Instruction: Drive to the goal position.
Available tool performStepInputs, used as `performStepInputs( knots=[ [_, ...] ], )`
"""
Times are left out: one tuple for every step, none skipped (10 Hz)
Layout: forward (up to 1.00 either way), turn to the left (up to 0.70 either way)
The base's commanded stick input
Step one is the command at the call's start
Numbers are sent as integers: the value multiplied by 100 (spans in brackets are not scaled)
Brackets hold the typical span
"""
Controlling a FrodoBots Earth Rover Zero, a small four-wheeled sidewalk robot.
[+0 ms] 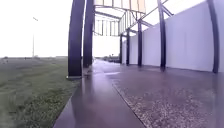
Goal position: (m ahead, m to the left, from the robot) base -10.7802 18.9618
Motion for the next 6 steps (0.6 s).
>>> performStepInputs(
  knots=[
    [45,-27],
    [45,-27],
    [45,-27],
    [45,-27],
    [45,-27],
    [45,-27]
  ],
)
